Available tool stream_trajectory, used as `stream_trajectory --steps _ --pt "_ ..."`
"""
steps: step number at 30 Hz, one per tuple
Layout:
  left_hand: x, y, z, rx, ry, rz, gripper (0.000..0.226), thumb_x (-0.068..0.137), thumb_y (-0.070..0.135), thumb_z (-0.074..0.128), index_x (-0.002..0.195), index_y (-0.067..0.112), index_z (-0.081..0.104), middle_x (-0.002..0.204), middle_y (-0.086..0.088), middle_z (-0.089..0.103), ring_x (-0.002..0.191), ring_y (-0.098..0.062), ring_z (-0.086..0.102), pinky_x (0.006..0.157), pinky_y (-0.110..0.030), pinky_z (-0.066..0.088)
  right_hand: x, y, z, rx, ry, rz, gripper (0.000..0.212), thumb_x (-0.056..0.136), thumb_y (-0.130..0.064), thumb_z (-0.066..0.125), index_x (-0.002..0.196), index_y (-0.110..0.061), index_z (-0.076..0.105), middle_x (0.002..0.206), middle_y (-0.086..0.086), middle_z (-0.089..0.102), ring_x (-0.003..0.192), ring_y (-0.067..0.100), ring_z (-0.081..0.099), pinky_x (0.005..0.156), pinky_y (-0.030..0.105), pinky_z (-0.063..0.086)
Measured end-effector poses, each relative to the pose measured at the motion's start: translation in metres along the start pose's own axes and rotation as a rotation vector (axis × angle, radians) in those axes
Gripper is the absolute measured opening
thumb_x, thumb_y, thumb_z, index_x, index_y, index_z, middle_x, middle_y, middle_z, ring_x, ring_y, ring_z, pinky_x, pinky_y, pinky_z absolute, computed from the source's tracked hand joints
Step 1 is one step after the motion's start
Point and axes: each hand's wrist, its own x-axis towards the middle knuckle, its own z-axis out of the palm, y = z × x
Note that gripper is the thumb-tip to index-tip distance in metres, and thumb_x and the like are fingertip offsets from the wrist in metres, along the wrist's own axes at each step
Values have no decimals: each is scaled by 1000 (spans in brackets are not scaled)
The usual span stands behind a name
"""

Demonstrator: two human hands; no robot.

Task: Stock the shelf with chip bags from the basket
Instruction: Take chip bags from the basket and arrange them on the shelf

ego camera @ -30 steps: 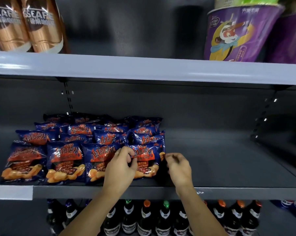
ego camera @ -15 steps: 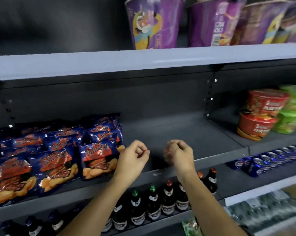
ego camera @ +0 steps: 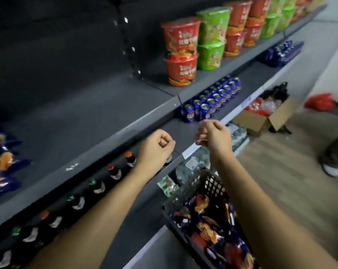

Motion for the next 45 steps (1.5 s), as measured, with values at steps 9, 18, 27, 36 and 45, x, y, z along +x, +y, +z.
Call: stream_trajectory --steps 9,18,27,36,45 --pt "-21 -79 153 85 -470 -177 15 93 19 65 81 17 58 64 -11 55 64 -32 59 69 -48 52 16 106 -144 26 354 231 19 97 -3 52 79 -9 59 44 -6 50 39 10 45 49 23 37" --pt "-50 -219 265 180 -823 -446 10 94 23 65 88 19 58 72 1 60 73 -23 62 64 -33 47 14 250 -213 -54 490 535 19 101 -10 51 83 -14 58 50 -9 56 47 11 57 58 29 49" --pt "-63 -314 318 460 -967 -634 58 87 40 73 129 7 50 126 -12 60 114 -31 58 90 -35 46 9 367 -226 -173 558 855 11 98 -15 56 88 -13 57 79 7 54 70 21 50 65 34 42" --pt "-73 -340 330 417 -1094 -690 83 76 45 80 141 11 41 136 -8 56 123 -32 54 103 -41 45 6 403 -233 -473 484 958 34 90 -24 70 121 -12 65 110 11 71 100 30 67 88 45 56" --pt "-51 -314 302 207 -1039 -553 92 54 67 80 130 20 60 125 2 68 115 -20 63 103 -45 49 7 364 -220 -677 347 823 46 86 -41 68 127 -20 66 117 2 72 107 24 66 99 47 53"
